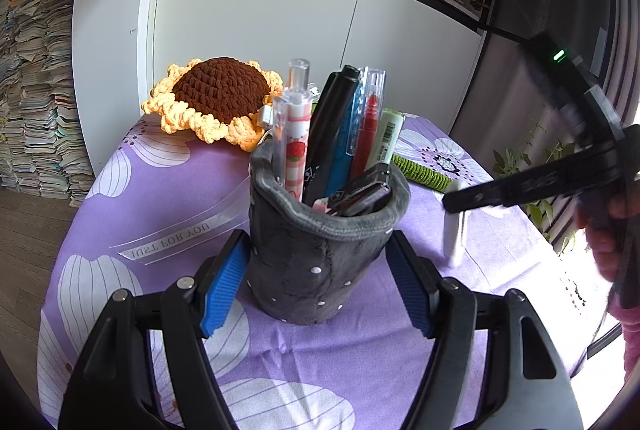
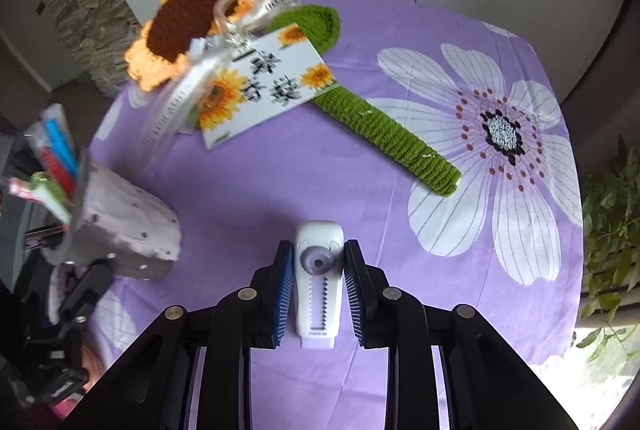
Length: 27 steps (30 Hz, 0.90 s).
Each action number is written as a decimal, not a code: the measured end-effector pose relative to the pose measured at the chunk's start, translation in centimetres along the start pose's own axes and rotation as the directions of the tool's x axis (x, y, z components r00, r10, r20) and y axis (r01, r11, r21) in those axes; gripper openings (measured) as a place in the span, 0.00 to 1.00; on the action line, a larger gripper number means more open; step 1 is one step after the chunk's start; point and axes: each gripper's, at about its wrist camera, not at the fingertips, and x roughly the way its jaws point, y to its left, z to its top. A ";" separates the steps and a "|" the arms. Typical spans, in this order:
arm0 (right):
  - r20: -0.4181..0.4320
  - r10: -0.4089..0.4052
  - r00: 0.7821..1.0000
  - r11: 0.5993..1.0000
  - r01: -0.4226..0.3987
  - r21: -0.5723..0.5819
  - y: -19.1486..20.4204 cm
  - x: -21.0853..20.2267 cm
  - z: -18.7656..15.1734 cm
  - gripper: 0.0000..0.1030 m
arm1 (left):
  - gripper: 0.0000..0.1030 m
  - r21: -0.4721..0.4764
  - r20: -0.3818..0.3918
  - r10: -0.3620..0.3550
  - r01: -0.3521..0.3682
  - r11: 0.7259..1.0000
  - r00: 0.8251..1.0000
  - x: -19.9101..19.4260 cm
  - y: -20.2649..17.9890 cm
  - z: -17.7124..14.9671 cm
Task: Organize stationery
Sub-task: 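Lift the correction-tape dispenser and drop it into the grey cup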
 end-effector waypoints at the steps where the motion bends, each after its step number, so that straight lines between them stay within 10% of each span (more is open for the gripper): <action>1: 0.026 0.018 0.999 1.000 -0.018 -0.015 0.5 -1.3 -0.2 0.26 | 0.68 0.000 0.000 0.000 0.000 1.000 1.000 0.0 0.0 0.0; 12: 0.266 0.204 0.942 0.963 -0.144 -0.227 7.7 -12.3 0.0 0.26 | 0.68 0.000 0.000 0.000 0.000 1.000 1.000 0.0 0.0 0.0; 27: 0.242 0.203 0.949 0.942 -0.121 -0.313 13.6 -8.0 2.4 0.26 | 0.68 0.000 0.000 0.000 0.000 1.000 1.000 0.0 0.0 0.0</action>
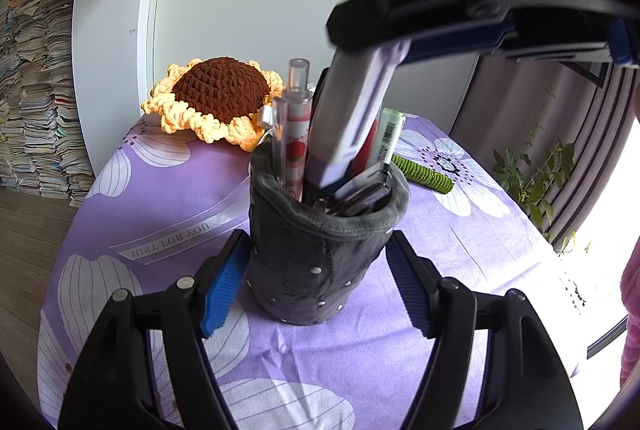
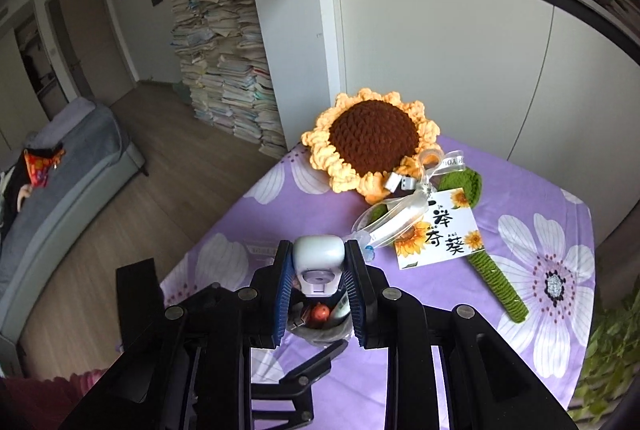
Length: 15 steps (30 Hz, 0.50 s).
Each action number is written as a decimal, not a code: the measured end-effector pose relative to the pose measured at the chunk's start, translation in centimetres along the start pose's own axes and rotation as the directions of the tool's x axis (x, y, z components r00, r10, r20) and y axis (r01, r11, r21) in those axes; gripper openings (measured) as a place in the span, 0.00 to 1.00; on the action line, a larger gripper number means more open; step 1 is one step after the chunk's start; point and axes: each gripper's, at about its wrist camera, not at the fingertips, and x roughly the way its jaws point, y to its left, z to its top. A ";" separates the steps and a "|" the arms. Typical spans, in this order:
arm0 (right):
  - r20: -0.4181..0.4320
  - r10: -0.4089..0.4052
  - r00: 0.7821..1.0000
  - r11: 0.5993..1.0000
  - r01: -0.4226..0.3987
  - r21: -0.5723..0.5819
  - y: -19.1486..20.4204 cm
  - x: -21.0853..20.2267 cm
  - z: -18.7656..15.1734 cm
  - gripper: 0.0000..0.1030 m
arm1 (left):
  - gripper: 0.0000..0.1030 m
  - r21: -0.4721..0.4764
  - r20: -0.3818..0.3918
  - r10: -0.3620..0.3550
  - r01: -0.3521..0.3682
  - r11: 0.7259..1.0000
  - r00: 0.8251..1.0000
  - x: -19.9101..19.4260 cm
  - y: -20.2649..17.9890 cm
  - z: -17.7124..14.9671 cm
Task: Organize stationery
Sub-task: 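Lift the correction-tape dispenser and drop it into the grey cup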
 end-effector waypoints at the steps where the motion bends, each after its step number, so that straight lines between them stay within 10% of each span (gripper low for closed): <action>1: -0.008 0.002 1.000 1.000 -0.002 0.002 -0.1 0.4 -0.1 0.26 | 0.68 0.000 0.000 0.000 0.000 1.000 1.000 0.0 0.0 0.0; 15: 0.015 0.005 1.000 1.000 -0.005 0.001 -0.3 0.9 -1.9 0.26 | 0.68 -0.003 0.000 -0.002 0.002 1.000 1.000 0.0 0.1 -0.1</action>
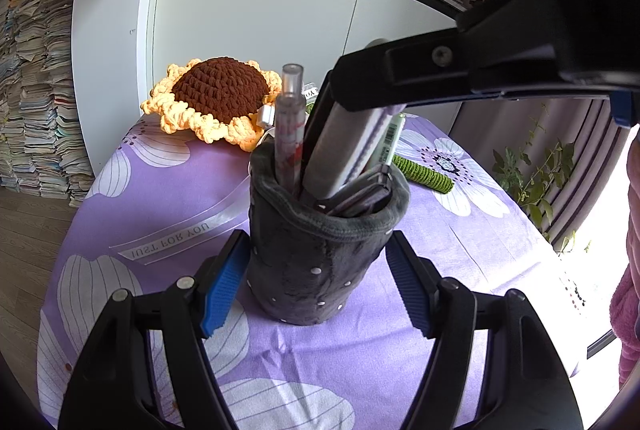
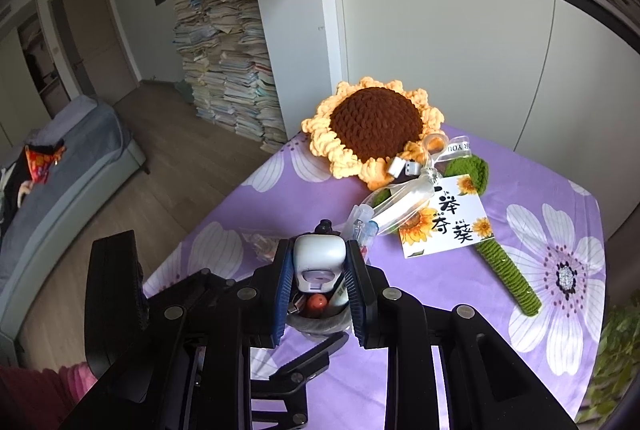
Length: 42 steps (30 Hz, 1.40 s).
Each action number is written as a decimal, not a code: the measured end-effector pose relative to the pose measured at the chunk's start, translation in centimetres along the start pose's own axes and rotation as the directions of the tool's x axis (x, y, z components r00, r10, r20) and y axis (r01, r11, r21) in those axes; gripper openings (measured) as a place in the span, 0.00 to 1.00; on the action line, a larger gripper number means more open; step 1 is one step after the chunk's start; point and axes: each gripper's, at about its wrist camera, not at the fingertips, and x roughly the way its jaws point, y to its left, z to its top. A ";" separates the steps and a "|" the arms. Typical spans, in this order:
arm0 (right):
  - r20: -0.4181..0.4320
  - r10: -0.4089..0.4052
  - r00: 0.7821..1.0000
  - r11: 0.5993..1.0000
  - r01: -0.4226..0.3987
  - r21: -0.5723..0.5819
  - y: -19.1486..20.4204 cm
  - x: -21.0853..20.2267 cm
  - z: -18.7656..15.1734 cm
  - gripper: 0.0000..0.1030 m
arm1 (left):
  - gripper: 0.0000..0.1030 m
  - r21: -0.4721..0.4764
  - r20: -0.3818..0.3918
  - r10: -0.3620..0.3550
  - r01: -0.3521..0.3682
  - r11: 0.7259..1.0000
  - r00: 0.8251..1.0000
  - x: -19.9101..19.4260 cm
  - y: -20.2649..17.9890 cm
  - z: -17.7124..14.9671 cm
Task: Organize stationery
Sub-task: 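Lift the correction-tape dispenser and drop it into the grey cup, then lower the grey cup onto the tablecloth and open the left gripper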
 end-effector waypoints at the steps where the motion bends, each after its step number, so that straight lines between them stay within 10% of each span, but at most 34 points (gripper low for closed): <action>1: 0.002 -0.004 1.000 1.000 0.004 -0.001 0.1 -0.1 -0.1 0.26 | 0.68 -0.002 0.000 -0.001 0.001 1.000 1.000 0.0 0.0 0.0; 24: -0.003 0.076 0.997 0.992 -0.075 0.102 -1.6 -0.4 -0.2 0.26 | 0.68 0.002 -0.003 0.002 -0.002 1.000 1.000 0.0 -0.2 0.0; 29: 0.067 0.065 0.996 0.982 -0.075 0.172 -3.7 -2.6 -1.0 0.39 | 0.68 0.002 -0.004 0.002 -0.002 1.000 1.000 0.0 -0.2 0.0; 42: 0.073 0.022 0.997 0.948 -0.044 0.317 -7.4 -4.1 -9.7 0.40 | 0.69 -0.006 -0.017 0.000 0.000 1.000 1.000 0.2 -0.1 0.0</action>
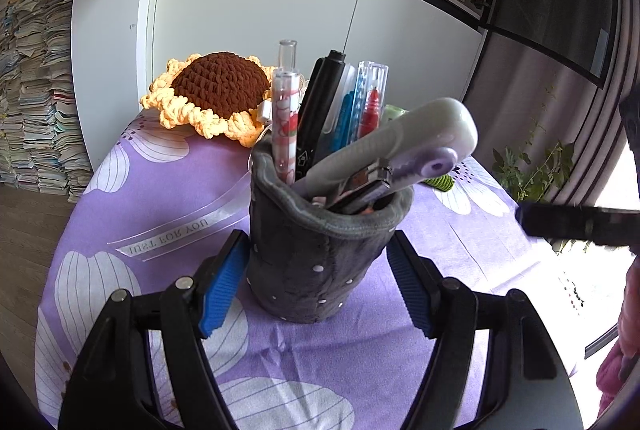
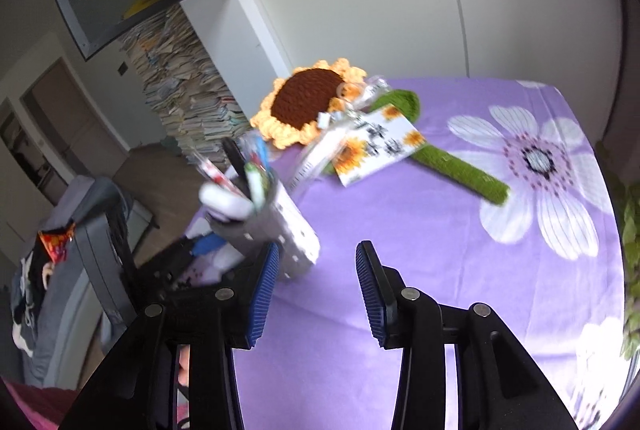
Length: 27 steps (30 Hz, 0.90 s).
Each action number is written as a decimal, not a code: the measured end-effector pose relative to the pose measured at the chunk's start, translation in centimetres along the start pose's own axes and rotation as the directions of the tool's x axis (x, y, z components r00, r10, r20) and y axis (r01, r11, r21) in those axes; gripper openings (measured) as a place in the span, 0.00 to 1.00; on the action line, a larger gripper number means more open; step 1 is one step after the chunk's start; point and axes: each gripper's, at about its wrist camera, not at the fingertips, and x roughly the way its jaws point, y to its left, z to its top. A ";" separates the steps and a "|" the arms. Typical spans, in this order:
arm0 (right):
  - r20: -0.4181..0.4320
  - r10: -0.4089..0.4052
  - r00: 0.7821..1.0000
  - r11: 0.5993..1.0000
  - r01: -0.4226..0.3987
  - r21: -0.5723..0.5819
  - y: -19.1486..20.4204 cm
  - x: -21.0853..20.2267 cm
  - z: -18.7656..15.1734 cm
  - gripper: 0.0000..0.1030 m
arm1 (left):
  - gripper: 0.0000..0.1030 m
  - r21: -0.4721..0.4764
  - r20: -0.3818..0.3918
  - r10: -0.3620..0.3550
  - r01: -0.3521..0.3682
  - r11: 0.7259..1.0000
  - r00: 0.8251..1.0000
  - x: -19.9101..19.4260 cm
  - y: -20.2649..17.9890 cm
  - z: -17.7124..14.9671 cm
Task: Organize stationery
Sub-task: 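Lower the grey cup onto the tablecloth and open the left gripper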
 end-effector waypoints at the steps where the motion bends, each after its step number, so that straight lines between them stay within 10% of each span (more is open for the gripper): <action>1: -0.009 -0.013 1.000 1.000 0.013 0.007 -0.5 0.0 -0.6 0.40 | 0.69 -0.001 -0.002 0.000 0.000 1.000 1.000 0.0 0.0 0.0; 27: -0.015 -0.063 0.998 0.998 0.063 0.026 -3.6 -1.3 -4.6 0.40 | 0.80 0.071 0.022 0.155 -0.157 0.985 0.988 0.3 -2.5 1.3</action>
